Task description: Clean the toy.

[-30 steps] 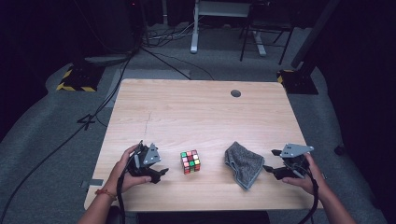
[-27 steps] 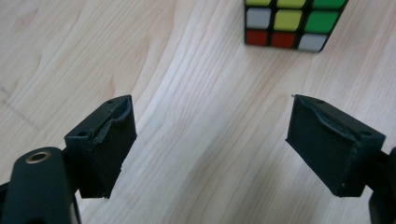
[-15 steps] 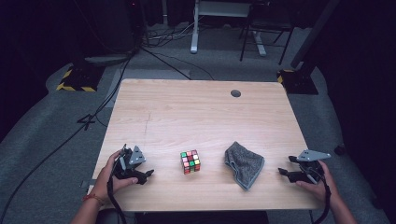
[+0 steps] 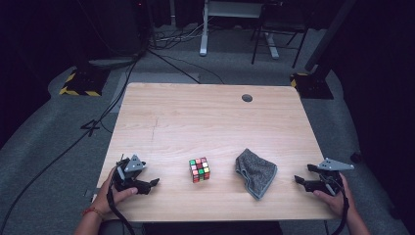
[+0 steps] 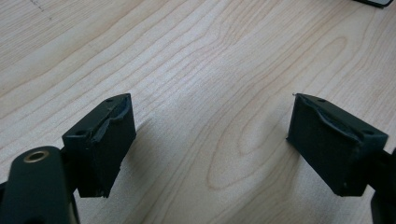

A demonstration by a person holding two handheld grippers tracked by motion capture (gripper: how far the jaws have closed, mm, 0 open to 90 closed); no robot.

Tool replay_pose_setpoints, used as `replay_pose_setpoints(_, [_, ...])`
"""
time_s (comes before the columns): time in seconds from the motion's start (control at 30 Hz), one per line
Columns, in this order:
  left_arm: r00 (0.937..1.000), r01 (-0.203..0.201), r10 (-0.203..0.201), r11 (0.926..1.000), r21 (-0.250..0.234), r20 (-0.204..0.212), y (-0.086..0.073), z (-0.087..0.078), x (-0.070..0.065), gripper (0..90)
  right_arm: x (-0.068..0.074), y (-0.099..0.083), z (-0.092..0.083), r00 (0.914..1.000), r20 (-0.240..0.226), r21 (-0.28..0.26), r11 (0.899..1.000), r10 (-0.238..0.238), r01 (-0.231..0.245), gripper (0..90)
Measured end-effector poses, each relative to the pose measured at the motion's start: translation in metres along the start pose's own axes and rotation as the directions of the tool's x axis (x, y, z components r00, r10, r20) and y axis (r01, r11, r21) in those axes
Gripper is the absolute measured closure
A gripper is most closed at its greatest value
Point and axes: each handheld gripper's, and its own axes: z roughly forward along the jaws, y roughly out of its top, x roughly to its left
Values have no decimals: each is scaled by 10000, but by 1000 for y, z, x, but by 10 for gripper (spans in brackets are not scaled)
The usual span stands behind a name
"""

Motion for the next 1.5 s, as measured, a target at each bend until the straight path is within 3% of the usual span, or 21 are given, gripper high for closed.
replay_pose_setpoints(1.5, [9997,106,-105,9999,28,-219,0,0,1,147,0,1,1,10000,8,-4,10000,3,-3,204])
